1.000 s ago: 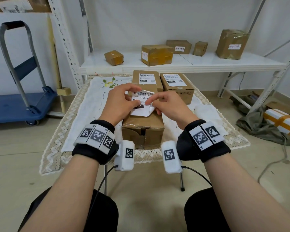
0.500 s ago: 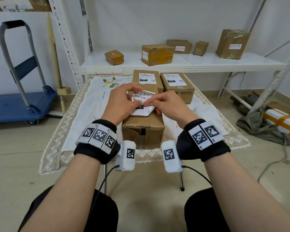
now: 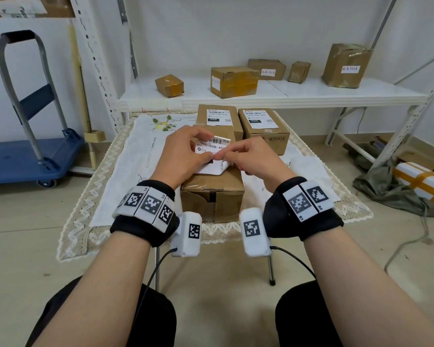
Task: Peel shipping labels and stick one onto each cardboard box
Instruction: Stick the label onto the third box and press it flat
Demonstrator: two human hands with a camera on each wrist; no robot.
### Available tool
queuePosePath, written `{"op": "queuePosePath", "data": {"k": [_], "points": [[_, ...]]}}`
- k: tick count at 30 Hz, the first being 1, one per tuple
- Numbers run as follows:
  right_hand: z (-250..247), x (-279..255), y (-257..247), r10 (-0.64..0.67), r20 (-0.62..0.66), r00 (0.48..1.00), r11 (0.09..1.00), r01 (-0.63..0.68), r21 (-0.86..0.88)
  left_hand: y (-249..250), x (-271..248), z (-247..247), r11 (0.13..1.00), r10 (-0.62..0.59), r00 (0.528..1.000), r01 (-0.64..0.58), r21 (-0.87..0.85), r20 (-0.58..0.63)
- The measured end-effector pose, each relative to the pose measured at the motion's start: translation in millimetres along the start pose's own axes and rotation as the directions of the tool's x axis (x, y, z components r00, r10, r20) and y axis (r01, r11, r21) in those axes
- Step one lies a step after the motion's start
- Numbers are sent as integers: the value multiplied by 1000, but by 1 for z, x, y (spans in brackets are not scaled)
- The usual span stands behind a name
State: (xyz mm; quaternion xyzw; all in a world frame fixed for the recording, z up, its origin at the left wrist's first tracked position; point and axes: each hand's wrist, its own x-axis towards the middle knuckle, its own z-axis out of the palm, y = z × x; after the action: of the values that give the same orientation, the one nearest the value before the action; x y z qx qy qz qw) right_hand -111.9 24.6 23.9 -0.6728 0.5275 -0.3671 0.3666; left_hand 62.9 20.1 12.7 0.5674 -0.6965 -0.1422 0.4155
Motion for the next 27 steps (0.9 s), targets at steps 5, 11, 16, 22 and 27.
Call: {"op": "queuePosePath", "data": {"k": [5,11,16,22,27], "points": [[-3,2,5,33,-10,999,999,-33,32,-2,-1,-3,1000,-15,998,16,-13,68],[-7,3,7,87,3,996,996,-87,33,-11,2,-9,998,-68,985,69,3,160],[-5,10,13,117,48,992,989,-121,86,-14,3,-12,996,-76,968,83,-19,240],[0,21,22,130,96,987,984,-141,114,-11,4,-10,997,-71,945,77,-6,321],[3,26,25,127,99,987,985,-137,102,-11,8,-6,997,-69,911,77,-2,407]]}}
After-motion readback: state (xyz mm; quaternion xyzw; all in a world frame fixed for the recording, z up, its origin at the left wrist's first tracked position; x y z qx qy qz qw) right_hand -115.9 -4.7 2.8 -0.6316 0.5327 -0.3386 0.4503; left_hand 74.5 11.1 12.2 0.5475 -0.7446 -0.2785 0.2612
